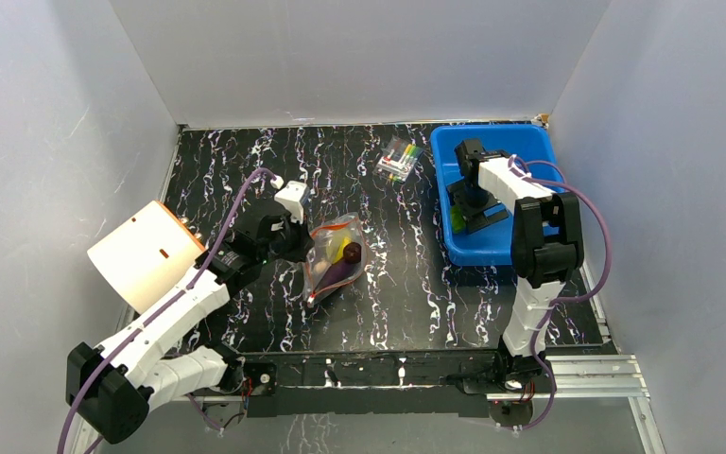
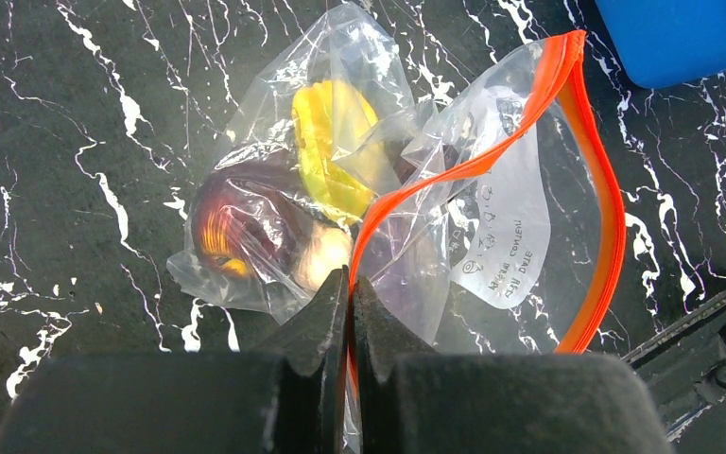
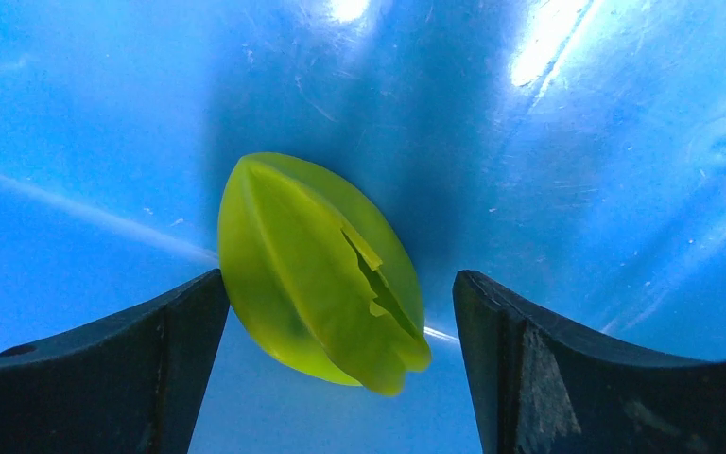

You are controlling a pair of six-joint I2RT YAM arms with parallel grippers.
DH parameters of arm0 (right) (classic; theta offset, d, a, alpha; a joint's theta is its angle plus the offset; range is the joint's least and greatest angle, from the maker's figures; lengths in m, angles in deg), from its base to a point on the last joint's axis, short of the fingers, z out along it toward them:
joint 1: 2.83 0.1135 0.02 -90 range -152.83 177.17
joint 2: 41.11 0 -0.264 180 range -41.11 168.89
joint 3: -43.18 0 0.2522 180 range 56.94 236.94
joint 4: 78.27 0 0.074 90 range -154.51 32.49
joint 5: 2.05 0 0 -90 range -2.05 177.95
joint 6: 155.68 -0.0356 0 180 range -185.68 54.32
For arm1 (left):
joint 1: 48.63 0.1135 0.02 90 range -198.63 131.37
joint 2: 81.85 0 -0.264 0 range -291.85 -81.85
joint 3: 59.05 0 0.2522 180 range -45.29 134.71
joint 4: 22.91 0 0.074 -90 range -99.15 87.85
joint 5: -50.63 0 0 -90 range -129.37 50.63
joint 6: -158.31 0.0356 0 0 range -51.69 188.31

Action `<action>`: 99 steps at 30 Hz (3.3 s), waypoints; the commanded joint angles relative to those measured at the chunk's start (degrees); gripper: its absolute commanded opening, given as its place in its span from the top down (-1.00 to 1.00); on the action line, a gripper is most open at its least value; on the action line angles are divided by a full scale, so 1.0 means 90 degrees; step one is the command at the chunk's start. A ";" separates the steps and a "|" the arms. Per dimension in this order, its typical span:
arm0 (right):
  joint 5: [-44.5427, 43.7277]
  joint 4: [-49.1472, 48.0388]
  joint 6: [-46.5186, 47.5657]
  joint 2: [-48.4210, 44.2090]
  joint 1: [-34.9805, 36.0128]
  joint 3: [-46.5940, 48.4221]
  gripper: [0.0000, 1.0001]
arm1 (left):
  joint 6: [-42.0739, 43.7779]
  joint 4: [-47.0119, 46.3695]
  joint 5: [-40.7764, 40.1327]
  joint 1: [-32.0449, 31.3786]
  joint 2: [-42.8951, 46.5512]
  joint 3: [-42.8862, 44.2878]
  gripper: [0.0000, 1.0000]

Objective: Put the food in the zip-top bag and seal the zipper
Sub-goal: Pick up the fake fruit from the center of the board, then place the fake fruit in the zipper food storage bag.

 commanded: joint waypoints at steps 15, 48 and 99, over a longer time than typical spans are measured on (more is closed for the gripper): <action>-0.0366 -0.0472 0.0097 -0.0337 -0.0031 -0.0037 -0.05 | 0.0013 0.0043 -0.0146 0.0029 0.0363 -0.0106 1.00; -0.0530 -0.2197 0.2632 -0.3883 0.0133 -0.1346 0.03 | -0.0396 0.0268 0.0372 0.0026 -0.0252 0.1301 1.00; -0.0392 -0.3560 0.0814 -0.3525 0.5237 -0.1571 -0.15 | -0.0642 0.0345 0.0432 0.0024 -0.0381 0.1515 1.00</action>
